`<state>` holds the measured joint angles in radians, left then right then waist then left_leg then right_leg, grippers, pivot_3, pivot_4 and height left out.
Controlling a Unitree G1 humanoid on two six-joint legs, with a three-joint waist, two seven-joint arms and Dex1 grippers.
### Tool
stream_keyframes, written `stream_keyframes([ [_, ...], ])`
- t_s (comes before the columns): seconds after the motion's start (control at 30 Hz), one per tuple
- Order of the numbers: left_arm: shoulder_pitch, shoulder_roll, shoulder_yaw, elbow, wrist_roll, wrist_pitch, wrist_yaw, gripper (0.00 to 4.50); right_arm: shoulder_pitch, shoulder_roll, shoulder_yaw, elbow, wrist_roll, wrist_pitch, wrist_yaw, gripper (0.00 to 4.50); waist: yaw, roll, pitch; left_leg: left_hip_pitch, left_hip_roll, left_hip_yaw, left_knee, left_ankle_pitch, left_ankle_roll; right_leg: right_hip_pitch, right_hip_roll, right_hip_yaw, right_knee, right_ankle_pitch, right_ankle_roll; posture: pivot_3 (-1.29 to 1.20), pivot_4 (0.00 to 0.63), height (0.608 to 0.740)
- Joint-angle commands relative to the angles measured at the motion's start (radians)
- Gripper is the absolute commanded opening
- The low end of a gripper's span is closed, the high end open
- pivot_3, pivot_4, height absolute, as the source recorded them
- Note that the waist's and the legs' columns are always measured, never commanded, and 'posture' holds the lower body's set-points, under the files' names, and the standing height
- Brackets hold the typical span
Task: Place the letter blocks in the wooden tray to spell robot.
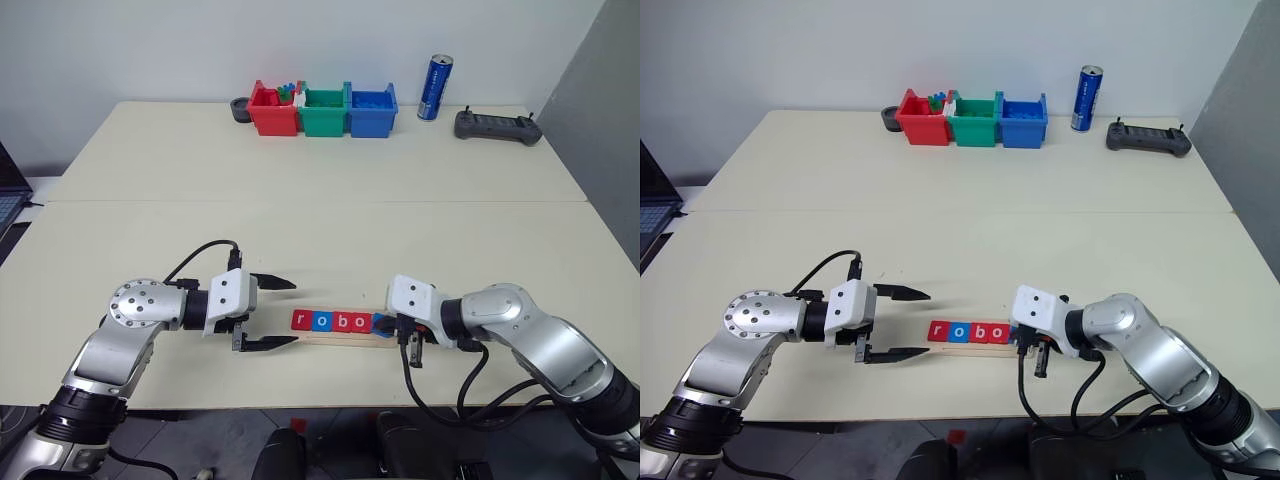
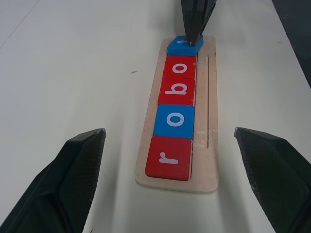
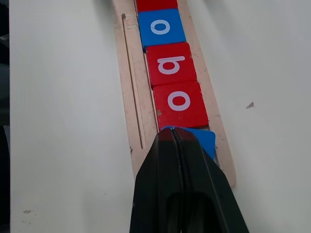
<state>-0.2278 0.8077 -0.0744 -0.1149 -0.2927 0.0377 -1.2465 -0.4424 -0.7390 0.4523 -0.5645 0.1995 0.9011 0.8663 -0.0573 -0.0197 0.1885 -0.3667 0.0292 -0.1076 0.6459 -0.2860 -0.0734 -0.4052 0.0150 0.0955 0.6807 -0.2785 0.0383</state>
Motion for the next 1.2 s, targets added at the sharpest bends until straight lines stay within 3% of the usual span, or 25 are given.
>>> stream_keyframes([
  [0.03, -0.002, 0.002, 0.013, -0.019, -0.003, -0.014, 0.003, 4.5, -0.013, -0.017, -0.015, -0.028, 0.013, -0.018, 0.024, 0.03, 0.0, 0.0, 0.0, 0.0, 0.0, 0.0, 0.0, 0.0, 0.0, 0.0, 0.0, 0.0, 0.0, 0.0, 0.0, 0.0, 0.15, 0.74],
  [0.57, -0.004, -0.005, 0.008, -0.027, 0.0, -0.011, 0.013, 4.5, -0.007, -0.033, 0.025, 0.039, -0.051, -0.094, 0.035, 0.03, 0.0, 0.0, 0.0, 0.0, 0.0, 0.0, 0.0, 0.0, 0.0, 0.0, 0.0, 0.0, 0.0, 0.0, 0.0, 0.0, 0.15, 0.74],
  [1.03, 0.008, 0.011, 0.034, -0.033, -0.025, 0.016, 0.007, 4.5, 0.035, -0.089, -0.145, -0.063, 0.118, -0.025, 0.101, 0.03, 0.001, 0.0, 0.0, 0.0, 0.0, 0.0, 0.0, 0.0, 0.0, 0.0, 0.0, 0.0, 0.0, 0.0, 0.0, 0.0, 0.15, 0.74],
  [1.13, 0.02, 0.038, 0.062, -0.029, -0.054, 0.044, -0.012, 4.5, 0.09, -0.098, -0.219, -0.098, 0.164, -0.042, 0.102, 0.55, 0.0, 0.0, 0.0, 0.0, 0.0, 0.0, -0.001, 0.0, 0.0, 0.0, 0.0, 0.0, 0.0, 0.0, 0.0, 0.0, 0.15, 0.74],
  [1.2, 0.026, 0.056, 0.078, -0.037, -0.076, 0.079, -0.017, 4.5, 0.113, -0.115, -0.261, -0.111, 0.184, -0.058, 0.114, 1.22, 0.0, 0.0, 0.0, 0.0, 0.0, 0.0, -0.001, 0.0, 0.0, 0.0, 0.0, 0.0, 0.0, 0.0, 0.0, 0.0, 0.15, 0.74],
])
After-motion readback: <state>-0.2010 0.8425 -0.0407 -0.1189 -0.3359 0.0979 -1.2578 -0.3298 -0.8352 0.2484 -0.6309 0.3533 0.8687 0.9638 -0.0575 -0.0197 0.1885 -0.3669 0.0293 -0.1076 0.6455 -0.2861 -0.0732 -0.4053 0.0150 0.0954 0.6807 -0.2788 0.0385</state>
